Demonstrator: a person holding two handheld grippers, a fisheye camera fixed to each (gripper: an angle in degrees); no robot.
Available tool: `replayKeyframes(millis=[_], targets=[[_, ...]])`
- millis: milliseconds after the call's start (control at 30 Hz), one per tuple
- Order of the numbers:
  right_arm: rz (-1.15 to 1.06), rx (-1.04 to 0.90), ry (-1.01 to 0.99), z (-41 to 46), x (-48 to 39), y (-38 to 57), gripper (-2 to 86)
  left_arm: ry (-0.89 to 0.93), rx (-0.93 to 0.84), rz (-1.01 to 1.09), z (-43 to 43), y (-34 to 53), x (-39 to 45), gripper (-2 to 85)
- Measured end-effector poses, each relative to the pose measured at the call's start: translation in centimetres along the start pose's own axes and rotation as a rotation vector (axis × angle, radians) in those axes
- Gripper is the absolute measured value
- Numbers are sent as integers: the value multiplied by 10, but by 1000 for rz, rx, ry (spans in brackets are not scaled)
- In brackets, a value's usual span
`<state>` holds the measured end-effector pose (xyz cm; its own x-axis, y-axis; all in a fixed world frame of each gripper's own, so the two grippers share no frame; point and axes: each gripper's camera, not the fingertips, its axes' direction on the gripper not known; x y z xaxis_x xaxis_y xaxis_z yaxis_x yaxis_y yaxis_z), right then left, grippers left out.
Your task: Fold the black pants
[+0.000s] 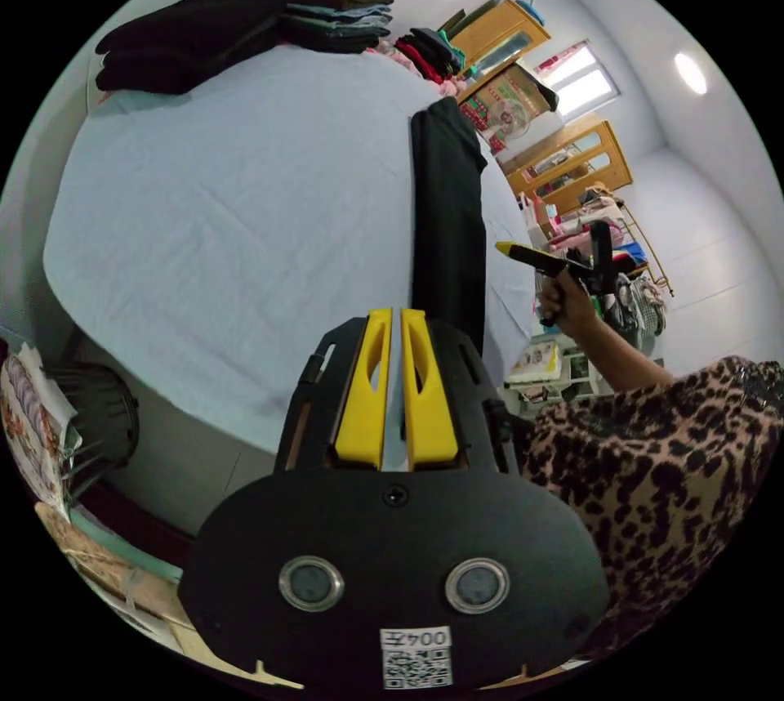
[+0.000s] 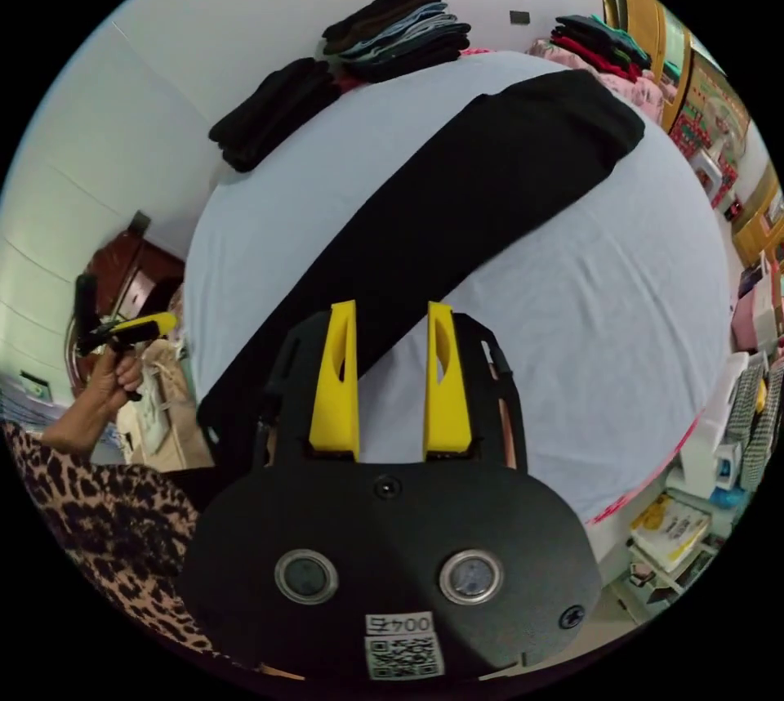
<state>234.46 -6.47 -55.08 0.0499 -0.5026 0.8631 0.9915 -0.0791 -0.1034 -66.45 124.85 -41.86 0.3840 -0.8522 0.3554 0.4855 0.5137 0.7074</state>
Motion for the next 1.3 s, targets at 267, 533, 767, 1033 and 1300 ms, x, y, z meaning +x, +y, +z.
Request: replayKeyframes(millis=[267, 533, 767, 1033, 1300], targets=[[-18, 53, 135, 21, 72, -104, 117, -65, -6, 82, 23, -182, 55, 20], [-162, 89, 160, 57, 67, -96, 95, -42, -29, 158, 92, -384, 116, 26], [-191, 165, 205, 69, 29, -52, 91, -9, -77, 170, 140, -506, 153, 39], [-176, 154, 135, 86, 16, -27, 91, 11, -95, 134, 140, -544, 163, 74], [-168, 146, 106, 111, 3, 1, 92, 57, -104, 69, 122, -546, 158, 69]])
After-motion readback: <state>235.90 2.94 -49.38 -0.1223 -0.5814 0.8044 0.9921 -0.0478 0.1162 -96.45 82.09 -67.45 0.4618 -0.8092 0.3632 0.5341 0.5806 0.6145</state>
